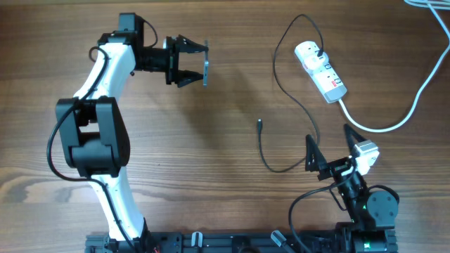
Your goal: Plug charger to phone and switch on socket
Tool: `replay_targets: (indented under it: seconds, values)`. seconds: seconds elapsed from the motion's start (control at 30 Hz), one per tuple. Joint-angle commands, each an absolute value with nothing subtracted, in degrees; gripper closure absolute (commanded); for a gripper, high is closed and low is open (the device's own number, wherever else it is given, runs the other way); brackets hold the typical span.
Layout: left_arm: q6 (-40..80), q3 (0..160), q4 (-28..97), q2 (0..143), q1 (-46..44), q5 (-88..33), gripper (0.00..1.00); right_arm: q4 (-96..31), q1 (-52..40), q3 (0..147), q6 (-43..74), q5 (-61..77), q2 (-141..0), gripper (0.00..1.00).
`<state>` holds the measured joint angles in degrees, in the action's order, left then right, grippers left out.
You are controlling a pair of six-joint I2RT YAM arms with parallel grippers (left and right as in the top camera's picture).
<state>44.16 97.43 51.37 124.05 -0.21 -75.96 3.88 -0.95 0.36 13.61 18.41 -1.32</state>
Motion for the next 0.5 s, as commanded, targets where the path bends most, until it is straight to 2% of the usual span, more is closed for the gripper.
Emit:
replay_targets:
  seconds: [0.0,0.13,0.23,0.33,0.4,0.47]
  values:
    - [46.13,97.41,51.24,121.69,0.45,-79.02,0.29,7.90,-1.06,0.32,46.74,24.93,-1.34,0.00]
    - [46.13,97.41,51.27,121.69,0.36,-79.11,0.29,24.18,-1.06,0.69,51.11,30.33,-1.34,0.00]
    - [46.13,97.41,51.29,121.69,0.36,-80.99,0.29,24.01,-1.06,5.85,51.44,30.57,-1.83,0.00]
    - [46.37,97.41,51.29,121.69,0.36,-81.76,0.29,12.21,-1.06,17.45,41.15,32.18,-7.03,0.00]
    - [46.78,97.41,51.29,121.69,0.32,-81.78,0.29,-0.34,-1.06,26.74,34.04,32.49,-13.15,0.00]
    - [46.98,97.41,51.29,121.69,0.10,-81.82,0.29,-19.07,-1.06,41.34,24.88,32.47,-24.67,0.01]
